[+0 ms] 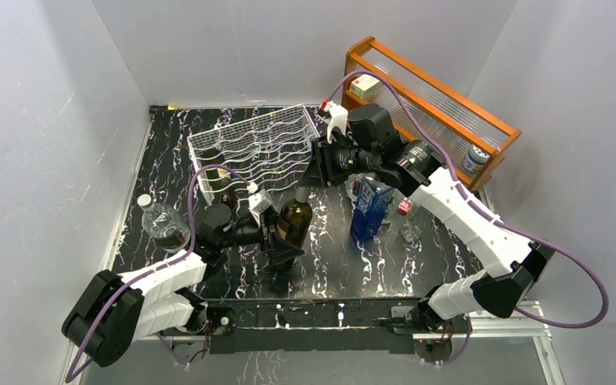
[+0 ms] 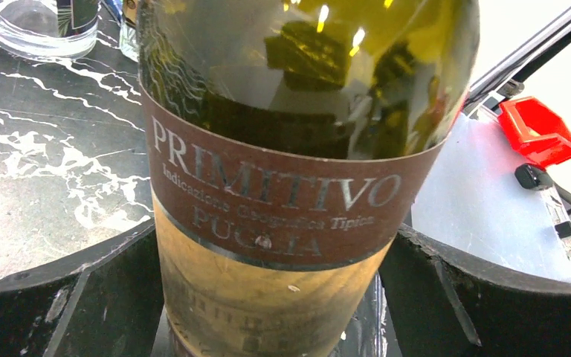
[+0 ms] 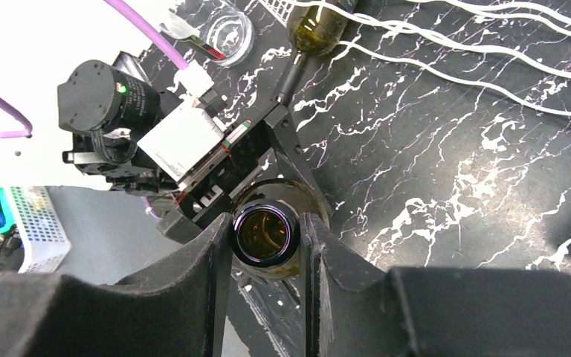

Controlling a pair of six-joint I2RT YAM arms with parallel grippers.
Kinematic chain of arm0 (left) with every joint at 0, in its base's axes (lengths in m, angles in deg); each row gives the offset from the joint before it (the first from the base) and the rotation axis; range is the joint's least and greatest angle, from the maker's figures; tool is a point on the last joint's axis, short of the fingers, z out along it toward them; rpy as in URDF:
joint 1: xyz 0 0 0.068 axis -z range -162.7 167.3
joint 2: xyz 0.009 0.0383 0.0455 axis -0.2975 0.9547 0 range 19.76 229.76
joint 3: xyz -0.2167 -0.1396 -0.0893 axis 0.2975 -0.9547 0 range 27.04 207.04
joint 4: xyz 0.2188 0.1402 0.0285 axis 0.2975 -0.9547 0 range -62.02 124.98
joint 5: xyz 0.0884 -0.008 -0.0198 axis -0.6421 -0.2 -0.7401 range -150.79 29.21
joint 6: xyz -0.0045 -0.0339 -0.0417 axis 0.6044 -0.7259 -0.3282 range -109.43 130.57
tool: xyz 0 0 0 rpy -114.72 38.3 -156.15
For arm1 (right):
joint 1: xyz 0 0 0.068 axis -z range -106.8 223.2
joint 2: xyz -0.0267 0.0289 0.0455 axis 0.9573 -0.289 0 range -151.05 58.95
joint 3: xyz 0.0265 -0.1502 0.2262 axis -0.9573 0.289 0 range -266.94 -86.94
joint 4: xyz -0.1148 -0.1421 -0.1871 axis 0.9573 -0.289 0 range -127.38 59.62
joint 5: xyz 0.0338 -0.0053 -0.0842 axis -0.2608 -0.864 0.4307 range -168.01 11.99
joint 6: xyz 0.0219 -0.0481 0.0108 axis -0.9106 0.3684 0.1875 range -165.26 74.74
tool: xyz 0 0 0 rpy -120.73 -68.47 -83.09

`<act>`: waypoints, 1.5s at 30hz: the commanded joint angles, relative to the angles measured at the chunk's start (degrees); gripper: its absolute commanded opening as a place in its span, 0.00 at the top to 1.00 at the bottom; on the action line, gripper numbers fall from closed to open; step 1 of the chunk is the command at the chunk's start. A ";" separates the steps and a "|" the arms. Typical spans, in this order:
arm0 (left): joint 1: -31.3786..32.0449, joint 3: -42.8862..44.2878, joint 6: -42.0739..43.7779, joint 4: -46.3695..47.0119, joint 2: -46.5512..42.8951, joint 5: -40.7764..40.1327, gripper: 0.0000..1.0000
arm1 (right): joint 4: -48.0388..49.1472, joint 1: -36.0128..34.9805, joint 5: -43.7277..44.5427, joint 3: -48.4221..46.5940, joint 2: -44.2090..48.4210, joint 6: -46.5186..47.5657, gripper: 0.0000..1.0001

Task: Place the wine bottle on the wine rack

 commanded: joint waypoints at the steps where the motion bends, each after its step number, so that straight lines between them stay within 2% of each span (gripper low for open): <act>1: 0.41 1.85 0.43 3.32 -1.11 3.77 0.02 | 6.08 0.24 -3.76 -5.07 1.13 -4.15 1.00; 3: 0.40 1.73 0.43 3.33 -1.36 4.58 0.02 | 6.66 0.28 -3.92 -5.30 1.51 -4.37 1.00; 6: 0.37 1.55 0.19 3.33 -2.32 5.00 0.08 | 7.98 0.36 -3.93 -5.01 2.46 -4.80 1.00; 11: 0.51 1.80 -0.27 3.68 -4.51 3.99 0.32 | 8.75 0.32 -3.36 -3.97 3.57 -5.61 1.00; 14: 0.56 1.71 -0.02 3.78 -5.96 3.67 0.37 | 10.32 0.35 -4.12 -2.76 4.48 -6.55 1.00; 16: 0.54 1.72 0.23 3.80 -6.43 3.54 0.47 | 10.75 0.38 -4.14 -2.51 4.90 -6.83 1.00; 18: 0.53 2.08 0.37 3.83 -6.40 3.78 0.60 | 11.19 0.43 -4.65 -2.25 5.09 -7.05 1.00; 19: 0.54 2.37 0.54 3.85 -6.22 3.94 0.72 | 11.08 0.41 -4.70 -2.15 5.06 -7.06 1.00; 20: 0.54 2.89 0.84 3.90 -6.11 3.79 0.96 | 10.78 0.37 -4.42 -2.14 5.06 -7.03 0.98; 21: 0.54 3.21 1.06 3.76 -6.21 2.75 1.00 | 10.24 0.45 -3.75 -2.10 5.16 -6.47 0.81; 23: 0.59 3.64 3.23 3.27 -7.20 0.09 1.00 | 8.48 0.45 -2.01 -2.32 5.53 -4.02 0.58; 26: 0.56 6.25 9.84 -2.77 -9.40 -4.73 1.00 | 4.17 0.42 1.91 -3.02 6.27 0.73 0.35; 29: 0.59 14.75 21.20 -17.82 -9.82 -7.83 1.00 | 2.22 0.42 5.13 -3.66 6.93 4.16 0.23; 31: 0.52 19.31 28.45 -25.46 -9.04 -10.36 1.00 | 0.88 0.40 5.47 -4.64 6.68 5.54 0.19; 33: 0.54 21.53 35.70 -28.46 -8.64 -14.06 1.00 | -0.70 0.43 6.00 -6.13 5.54 6.32 0.17; 37: 0.52 21.42 47.54 -27.19 -9.40 -21.52 1.00 | -3.71 0.41 9.30 -10.43 3.91 6.07 0.16; 45: 0.54 25.08 69.03 -27.52 -8.10 -30.71 1.00 | -3.03 0.40 3.02 -12.44 6.82 6.26 0.14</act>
